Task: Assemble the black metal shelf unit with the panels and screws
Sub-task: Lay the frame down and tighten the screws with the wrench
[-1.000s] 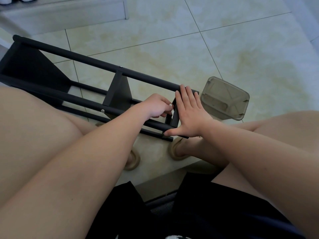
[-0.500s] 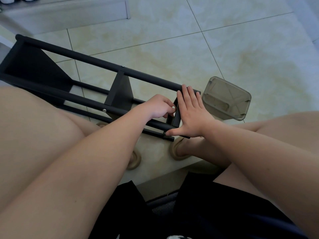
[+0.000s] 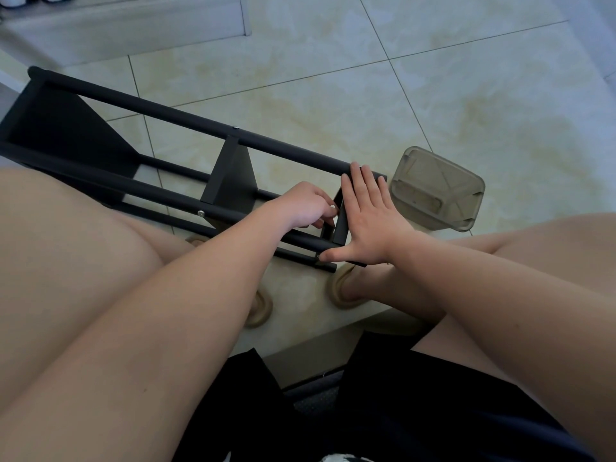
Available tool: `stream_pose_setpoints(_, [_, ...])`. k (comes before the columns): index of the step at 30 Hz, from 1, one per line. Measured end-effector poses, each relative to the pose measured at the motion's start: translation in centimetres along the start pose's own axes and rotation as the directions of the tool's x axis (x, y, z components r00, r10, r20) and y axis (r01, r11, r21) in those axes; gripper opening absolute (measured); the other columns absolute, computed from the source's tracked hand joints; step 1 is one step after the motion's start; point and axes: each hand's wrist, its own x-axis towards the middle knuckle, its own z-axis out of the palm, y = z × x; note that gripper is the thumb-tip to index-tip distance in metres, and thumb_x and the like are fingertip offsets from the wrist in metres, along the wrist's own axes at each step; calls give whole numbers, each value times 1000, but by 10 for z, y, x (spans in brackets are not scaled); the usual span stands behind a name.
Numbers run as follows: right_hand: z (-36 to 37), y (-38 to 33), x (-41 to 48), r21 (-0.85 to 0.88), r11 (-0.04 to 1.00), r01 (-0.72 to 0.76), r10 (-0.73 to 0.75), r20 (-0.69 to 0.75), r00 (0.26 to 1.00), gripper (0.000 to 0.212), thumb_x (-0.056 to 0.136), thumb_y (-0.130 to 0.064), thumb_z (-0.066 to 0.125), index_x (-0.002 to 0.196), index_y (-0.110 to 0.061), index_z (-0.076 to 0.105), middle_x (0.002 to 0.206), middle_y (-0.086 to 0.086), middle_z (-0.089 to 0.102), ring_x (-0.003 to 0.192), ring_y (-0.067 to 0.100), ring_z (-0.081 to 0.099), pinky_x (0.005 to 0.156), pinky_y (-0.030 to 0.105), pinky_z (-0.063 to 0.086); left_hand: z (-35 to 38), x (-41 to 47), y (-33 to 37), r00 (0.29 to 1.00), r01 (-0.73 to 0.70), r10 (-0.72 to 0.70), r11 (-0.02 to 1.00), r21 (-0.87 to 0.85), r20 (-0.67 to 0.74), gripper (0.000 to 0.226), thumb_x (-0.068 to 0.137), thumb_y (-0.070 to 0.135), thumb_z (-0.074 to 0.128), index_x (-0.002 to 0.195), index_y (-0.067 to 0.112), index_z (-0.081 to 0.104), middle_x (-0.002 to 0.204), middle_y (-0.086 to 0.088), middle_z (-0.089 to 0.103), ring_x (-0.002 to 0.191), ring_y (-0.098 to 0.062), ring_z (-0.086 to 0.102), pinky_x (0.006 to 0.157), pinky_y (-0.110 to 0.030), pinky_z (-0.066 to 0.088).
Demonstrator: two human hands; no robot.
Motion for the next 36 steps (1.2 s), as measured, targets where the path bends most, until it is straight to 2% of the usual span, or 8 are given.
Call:
stream_pose_setpoints(17, [-1,0,-1,-1,1000,4,-4,-2,1000,149,59,-100,37,157,-2,-16,163,19,-29,150,33,-30,124,52,-11,-2,-4,3,999,31,-30,999,-44,29,9,93,25,62,87,23,69,73,11,76,74,-8,68,69,-28,46])
stream_pose_setpoints(22, [1,-1,-2,2,1000,3,-3,-2,1000,149,58,-100,35,157,-2,-18,162,18,-31,150,33,-31,123,51,-13,-2,-6,7,993,100,-98,995,-21,64,14,100,25,56,90,21,66,69,13,74,78,-10,65,83,-31,50])
stream_pose_setpoints(26, [1,0,-1,-2,1000,3,-3,-2,1000,149,59,-101,36,157,-3,-18,163,18,-31,150,32,-31,124,51,-13,-2,-9,12,992,95,-100,994,58,75,16,103,22,50,98,18,64,82,10,72,87,-10,63,90,-32,48])
stream_pose_setpoints(29, [1,0,-1,1,1000,4,-4,-5,1000,149,57,-101,33,157,-3,-18,163,18,-30,150,32,-30,124,51,-13,-4,-10,12,992,78,-87,992,99,92,18,104,20,47,101,16,64,82,12,72,86,-9,63,83,-30,47])
stream_pose_setpoints(32, [1,0,-1,3,1000,4,-4,-6,1000,149,56,-101,32,157,-3,-18,163,18,-30,150,32,-30,124,51,-13,-8,-10,10,991,55,-73,987,150,113,22,103,21,47,95,18,67,72,19,72,82,-4,61,73,-26,45])
stream_pose_setpoints(36, [2,0,-1,4,1000,4,-4,-11,1000,150,56,-102,32,157,-3,-19,163,18,-30,150,32,-30,123,50,-14,-13,-11,6,987,21,-53,978,205,150,20,102,22,49,89,23,64,70,23,72,86,-5,61,74,-26,46])
